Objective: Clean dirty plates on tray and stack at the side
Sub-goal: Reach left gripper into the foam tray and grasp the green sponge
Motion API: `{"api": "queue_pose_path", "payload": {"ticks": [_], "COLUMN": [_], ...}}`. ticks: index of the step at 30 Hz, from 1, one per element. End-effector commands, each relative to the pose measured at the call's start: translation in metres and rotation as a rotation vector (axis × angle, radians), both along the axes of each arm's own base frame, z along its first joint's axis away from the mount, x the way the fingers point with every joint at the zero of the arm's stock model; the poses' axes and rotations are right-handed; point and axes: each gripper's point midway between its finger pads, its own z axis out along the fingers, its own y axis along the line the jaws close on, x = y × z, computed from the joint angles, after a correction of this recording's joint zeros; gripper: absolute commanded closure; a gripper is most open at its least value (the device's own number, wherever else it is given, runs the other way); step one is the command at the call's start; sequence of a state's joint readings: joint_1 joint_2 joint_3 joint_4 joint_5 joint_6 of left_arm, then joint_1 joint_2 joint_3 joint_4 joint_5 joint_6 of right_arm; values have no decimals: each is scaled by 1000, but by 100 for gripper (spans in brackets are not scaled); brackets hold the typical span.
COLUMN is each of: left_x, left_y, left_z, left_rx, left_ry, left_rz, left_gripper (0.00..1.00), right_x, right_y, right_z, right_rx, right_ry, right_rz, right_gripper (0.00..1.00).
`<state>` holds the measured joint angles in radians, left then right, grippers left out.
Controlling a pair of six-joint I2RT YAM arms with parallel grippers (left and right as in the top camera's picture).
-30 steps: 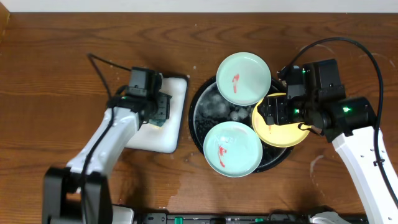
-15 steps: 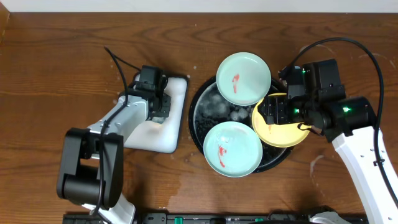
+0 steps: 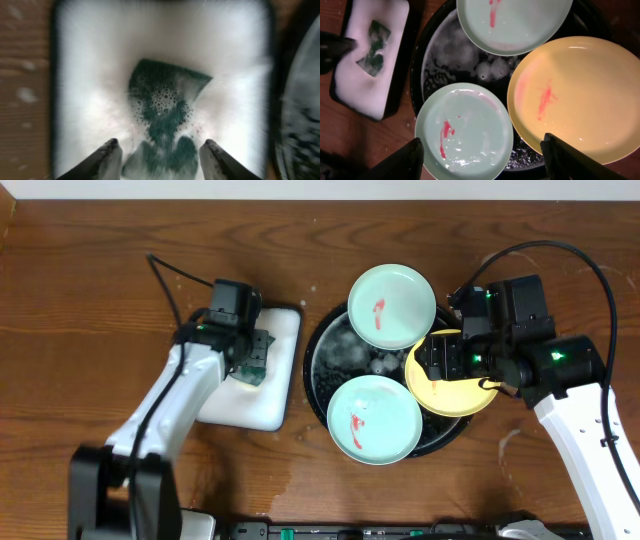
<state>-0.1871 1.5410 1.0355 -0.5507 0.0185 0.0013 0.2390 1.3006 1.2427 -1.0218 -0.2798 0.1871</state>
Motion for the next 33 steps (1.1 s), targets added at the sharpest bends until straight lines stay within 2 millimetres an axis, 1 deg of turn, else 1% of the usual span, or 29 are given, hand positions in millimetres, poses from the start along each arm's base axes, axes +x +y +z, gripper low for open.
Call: {"api": "queue_pose_path", "payload": {"ticks": [1, 3, 4, 9, 10, 11, 13, 15, 17, 20, 24, 25, 26, 27, 28, 30, 33], "left_x": [-6, -13, -14, -20, -21, -23, -24, -23, -21, -14, -2, 0, 1, 1, 0, -4, -9], "left_y": [3, 5, 5, 6, 6, 6, 7, 7, 6, 5, 3, 2, 2, 2, 2, 3, 4], "left_z": [3, -11, -18, -60, -69, -77, -88, -93, -91, -77, -42, -32, -23, -15, -7, -1, -5], "left_rx": [15, 25, 28, 49, 54, 58, 63, 64, 62, 57, 42, 37, 32, 29, 25, 25, 29], "left_ry": [23, 68, 86, 198, 223, 243, 270, 275, 265, 235, 157, 133, 108, 90, 75, 70, 94], "left_rz": [4, 4, 3, 3, 2, 2, 2, 2, 2, 2, 3, 3, 4, 4, 4, 4, 3], "left_gripper": [39, 34, 33, 33, 34, 36, 51, 71, 92, 93, 92, 84, 66, 59, 55, 49, 46], "right_x": [1, 0, 1, 2, 1, 1, 0, 0, 0, 1, 1, 1, 1, 1, 1, 1, 1], "right_y": [2, 2, 2, 3, 2, 2, 2, 2, 2, 2, 2, 2, 2, 2, 2, 2, 2], "right_z": [6, 5, 5, 6, 6, 5, 5, 5, 5, 5, 5, 5, 5, 5, 5, 5, 5], "right_rx": [9, 8, 8, 10, 9, 9, 7, 7, 7, 8, 8, 8, 8, 8, 8, 8, 8], "right_ry": [-6, -2, -3, -9, -7, -4, 1, 0, -1, -4, -3, -3, -3, -3, -3, -4, -5], "right_rz": [-6, -6, -6, -6, -6, -6, -6, -6, -6, -6, -6, -6, -6, -6, -6, -6, -6], "right_gripper": [26, 25, 25, 21, 19, 17, 15, 15, 14, 14, 14, 14, 14, 14, 13, 13, 13]}}
